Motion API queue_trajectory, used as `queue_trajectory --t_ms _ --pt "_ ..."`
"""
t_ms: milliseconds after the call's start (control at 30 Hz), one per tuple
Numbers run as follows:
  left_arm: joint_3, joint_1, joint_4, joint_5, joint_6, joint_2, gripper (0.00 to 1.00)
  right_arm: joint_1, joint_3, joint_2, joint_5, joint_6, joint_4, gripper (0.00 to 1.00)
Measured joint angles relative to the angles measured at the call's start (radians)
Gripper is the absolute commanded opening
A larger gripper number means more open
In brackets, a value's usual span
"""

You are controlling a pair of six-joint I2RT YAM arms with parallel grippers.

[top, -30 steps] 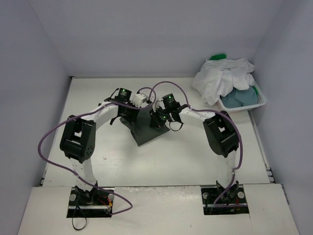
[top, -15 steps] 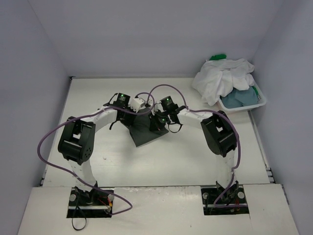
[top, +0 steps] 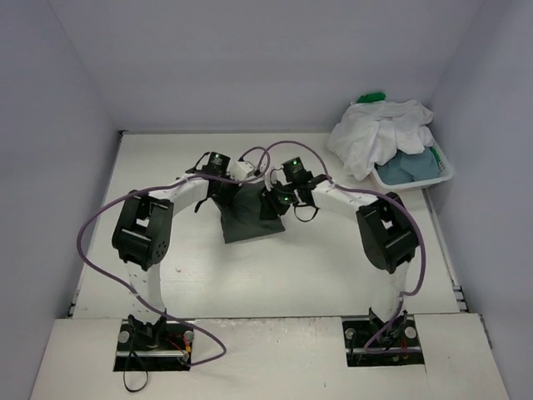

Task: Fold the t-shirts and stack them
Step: Place the square-folded T-shirt at the corner of the board.

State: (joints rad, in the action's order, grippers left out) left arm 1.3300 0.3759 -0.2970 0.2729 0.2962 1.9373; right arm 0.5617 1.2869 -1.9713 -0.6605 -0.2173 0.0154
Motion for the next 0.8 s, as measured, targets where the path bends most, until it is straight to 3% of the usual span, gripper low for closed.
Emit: queue_trajectory --t_ms 233,500,800 --pt "0.156 0.003 -0.062 -0.076 0.032 0.114 0.0 -0.152 -0.005 0.243 0.002 -0.066 -0.066 0.35" --pt "0.261 0.001 -0.08 -0.259 0.058 0.192 0.0 -0.357 -0.025 0.56 -0.002 -0.14 -0.112 0.35" --pt "0.307 -0.072 -0.064 -0.421 0.117 0.243 0.0 -0.463 -0.097 0.651 -0.029 -0.184 -0.181 0.34"
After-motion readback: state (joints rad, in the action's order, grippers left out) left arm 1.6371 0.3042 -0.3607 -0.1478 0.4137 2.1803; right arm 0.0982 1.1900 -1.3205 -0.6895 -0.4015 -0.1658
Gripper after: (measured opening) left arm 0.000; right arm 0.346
